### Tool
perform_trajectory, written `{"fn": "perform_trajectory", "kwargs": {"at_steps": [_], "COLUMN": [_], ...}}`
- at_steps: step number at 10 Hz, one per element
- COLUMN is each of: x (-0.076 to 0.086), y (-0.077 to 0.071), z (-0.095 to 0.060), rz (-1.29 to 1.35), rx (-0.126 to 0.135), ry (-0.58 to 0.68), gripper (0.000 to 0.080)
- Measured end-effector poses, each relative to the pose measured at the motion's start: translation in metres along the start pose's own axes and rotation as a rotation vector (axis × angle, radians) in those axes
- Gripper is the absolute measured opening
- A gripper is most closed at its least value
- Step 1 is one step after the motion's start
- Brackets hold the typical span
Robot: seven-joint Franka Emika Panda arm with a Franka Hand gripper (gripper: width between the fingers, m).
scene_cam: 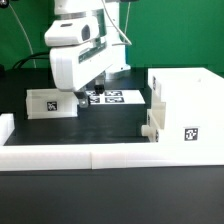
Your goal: Assemble drawer
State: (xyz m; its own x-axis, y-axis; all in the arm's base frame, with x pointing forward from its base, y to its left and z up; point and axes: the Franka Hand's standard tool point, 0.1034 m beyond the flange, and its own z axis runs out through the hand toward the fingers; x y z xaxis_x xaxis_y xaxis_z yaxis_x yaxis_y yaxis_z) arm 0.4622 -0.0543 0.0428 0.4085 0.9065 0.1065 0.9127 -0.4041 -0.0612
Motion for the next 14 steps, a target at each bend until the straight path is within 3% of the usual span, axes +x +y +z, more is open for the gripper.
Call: {"fn": "perform_trajectory", "kwargs": {"at_steps": [3, 7, 11, 14], "x": [0.002, 0.002, -0.023, -0.028], "y": [-0.001, -0.001, -0.021, -0.024], "z": [0.001, 0.002, -0.016, -0.019], "rz": [0.050, 0.353, 0.734, 0.940], "rx": [0.000, 0.002, -0.068, -0.063], "ry": [0.001, 0.003, 0.033, 0.046], "gripper": [0.0649, 0.0649, 0.0649, 0.0649]}}
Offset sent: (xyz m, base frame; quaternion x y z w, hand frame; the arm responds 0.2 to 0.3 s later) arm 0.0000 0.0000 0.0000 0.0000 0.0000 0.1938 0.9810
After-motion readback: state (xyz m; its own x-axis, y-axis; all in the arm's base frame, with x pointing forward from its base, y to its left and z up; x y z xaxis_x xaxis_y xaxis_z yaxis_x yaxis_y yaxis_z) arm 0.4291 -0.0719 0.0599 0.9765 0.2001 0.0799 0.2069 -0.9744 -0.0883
